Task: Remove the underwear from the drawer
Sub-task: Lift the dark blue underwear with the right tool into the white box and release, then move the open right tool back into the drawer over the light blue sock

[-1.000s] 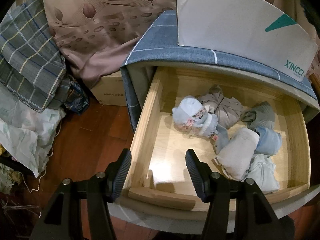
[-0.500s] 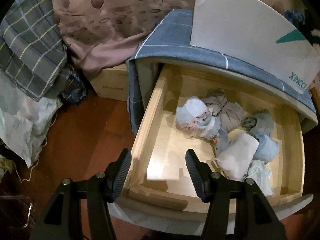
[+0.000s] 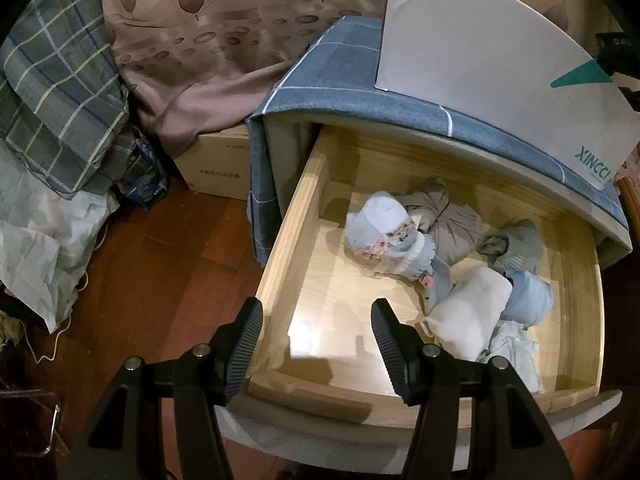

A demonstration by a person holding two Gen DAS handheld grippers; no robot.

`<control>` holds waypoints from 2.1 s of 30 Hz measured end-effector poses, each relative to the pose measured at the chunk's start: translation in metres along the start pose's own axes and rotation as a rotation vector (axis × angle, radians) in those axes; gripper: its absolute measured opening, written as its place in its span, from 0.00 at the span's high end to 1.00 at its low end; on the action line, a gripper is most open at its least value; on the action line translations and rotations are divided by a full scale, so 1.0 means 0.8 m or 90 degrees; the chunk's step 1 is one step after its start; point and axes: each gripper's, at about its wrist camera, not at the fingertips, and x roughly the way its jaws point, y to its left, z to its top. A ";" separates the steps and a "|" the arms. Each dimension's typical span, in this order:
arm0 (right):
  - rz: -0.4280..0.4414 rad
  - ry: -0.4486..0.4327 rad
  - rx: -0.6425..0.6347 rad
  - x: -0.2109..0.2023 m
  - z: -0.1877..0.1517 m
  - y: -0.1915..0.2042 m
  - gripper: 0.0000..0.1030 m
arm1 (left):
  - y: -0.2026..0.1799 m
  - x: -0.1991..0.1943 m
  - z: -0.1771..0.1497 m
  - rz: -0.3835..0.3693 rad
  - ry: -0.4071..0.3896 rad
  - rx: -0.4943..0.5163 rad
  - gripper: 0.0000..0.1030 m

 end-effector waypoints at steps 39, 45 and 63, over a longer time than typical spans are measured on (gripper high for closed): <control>0.126 0.245 -0.231 0.077 -0.222 0.031 0.50 | 0.000 0.003 -0.003 0.020 0.016 0.015 0.44; 0.110 0.261 -0.274 0.117 -0.231 0.043 0.50 | 0.000 0.005 -0.003 0.016 0.022 0.011 0.44; 0.072 0.286 -0.325 0.172 -0.242 0.056 0.41 | 0.001 0.010 -0.002 0.006 0.029 0.009 0.44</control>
